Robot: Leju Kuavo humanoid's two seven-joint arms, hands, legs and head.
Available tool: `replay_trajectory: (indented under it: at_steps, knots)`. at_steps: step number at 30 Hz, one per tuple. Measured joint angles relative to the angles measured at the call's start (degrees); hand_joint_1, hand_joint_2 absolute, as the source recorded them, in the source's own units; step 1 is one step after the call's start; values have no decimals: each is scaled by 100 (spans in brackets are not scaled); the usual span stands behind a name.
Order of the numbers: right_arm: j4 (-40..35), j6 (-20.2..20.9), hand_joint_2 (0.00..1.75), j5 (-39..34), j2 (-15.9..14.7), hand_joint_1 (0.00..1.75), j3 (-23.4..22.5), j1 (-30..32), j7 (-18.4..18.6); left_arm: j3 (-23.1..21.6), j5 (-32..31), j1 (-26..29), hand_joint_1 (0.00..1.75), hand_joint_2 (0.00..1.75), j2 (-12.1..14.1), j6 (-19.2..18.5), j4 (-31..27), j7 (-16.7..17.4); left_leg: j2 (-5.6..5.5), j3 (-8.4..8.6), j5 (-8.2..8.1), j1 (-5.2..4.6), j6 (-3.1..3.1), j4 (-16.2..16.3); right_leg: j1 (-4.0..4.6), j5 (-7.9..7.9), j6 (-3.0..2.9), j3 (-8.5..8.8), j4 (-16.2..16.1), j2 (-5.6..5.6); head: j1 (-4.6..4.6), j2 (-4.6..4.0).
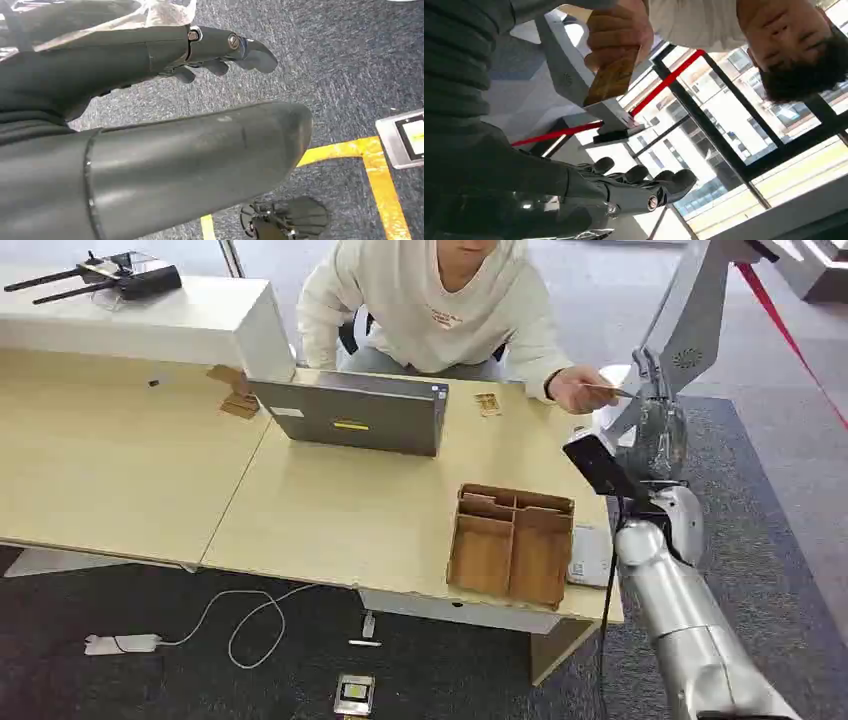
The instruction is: Pass the card to the sensor for recognition and then transmit it.
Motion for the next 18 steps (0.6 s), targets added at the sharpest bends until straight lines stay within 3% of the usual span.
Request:
replay_trajectory:
  at_steps: [14, 15, 16, 17, 18]
  knots:
    - [531, 18, 175, 171, 255, 0, 262, -212, 0, -46, 7, 2, 0, 0, 4, 4, -2, 48, 0, -2, 0, 0, 0, 0, 1, 0, -1, -4, 0, 0, 0, 0]
    - [557, 26, 175, 170, 262, 19, 262, -215, 0, -46, 7, 2, 0, 0, 4, 4, -2, 54, 1, -2, 0, 0, 0, 0, 1, 0, -1, -4, 0, 0, 0, 0]
    - [581, 35, 175, 170, 267, 159, 262, -219, 0, -46, 7, 1, 0, 0, 4, 4, -2, 68, 1, -2, 0, 0, 0, 0, 0, 0, -1, -4, 0, 0, 2, 0]
    - [603, 44, 175, 168, 271, 175, 262, -225, 0, -48, 7, 2, 0, 0, 4, 4, -2, 77, 1, -2, 0, 0, 0, 0, 0, 0, -1, -4, 0, 0, 2, 0]
    - [625, 55, 175, 166, 275, 175, 262, -235, 0, -48, 7, 2, 0, 0, 4, 4, -2, 85, 1, -2, 0, 0, 0, 0, 0, 0, -1, -4, 0, 0, 2, 0]
